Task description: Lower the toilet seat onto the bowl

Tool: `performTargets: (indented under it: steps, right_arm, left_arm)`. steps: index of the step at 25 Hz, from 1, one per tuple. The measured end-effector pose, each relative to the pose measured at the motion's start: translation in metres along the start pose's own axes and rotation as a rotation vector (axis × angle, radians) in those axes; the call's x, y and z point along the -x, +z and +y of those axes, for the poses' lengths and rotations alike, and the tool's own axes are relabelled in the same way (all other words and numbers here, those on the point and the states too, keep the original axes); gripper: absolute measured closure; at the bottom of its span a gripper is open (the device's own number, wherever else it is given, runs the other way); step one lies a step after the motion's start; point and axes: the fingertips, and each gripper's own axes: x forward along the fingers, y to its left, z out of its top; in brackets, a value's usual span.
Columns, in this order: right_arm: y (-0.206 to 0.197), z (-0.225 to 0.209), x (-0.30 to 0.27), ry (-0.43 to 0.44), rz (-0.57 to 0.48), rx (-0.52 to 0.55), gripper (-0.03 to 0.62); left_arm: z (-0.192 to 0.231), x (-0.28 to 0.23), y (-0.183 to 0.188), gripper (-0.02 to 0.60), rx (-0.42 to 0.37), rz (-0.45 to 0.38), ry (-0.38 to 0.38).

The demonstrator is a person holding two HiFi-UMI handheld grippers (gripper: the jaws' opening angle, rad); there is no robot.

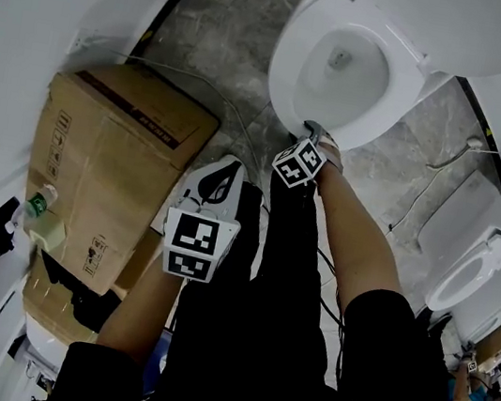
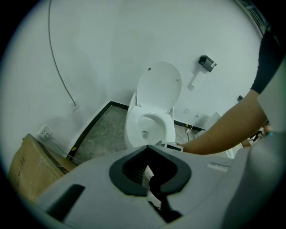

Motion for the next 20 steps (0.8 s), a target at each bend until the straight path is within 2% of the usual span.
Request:
performTargets:
  steps: [6, 7, 10, 11, 16, 20]
  right_arm:
    - [0.008, -0.003, 0.019, -0.017, -0.083, -0.109, 0.396]
    - [0.011, -0.005, 0.026, -0.036, -0.107, -0.123, 0.418]
    - [0.019, -0.012, 0.052, -0.101, -0.16, -0.167, 0.571]
    - [0.021, -0.013, 0.061, -0.112, -0.17, -0.176, 0.586]
    - [0.03, -0.01, 0.111, -0.107, -0.206, -0.193, 0.588]
    - [0.037, -0.013, 0.157, -0.112, -0.238, -0.26, 0.588]
  left_arm:
    - [-0.003, 0.005, 0.003, 0.572, 0.0, -0.014, 0.001]
    - [-0.004, 0.007, 0.004, 0.572, -0.001, -0.018, 0.002]
    - [-0.005, 0.014, 0.009, 0.572, -0.007, -0.032, 0.006]
    - [-0.006, 0.017, 0.011, 0.572, -0.01, -0.036, 0.008]
    - [-0.014, 0.037, 0.025, 0.573, -0.032, -0.07, 0.015]
    - [-0.019, 0.056, 0.042, 0.572, -0.04, -0.103, 0.025]
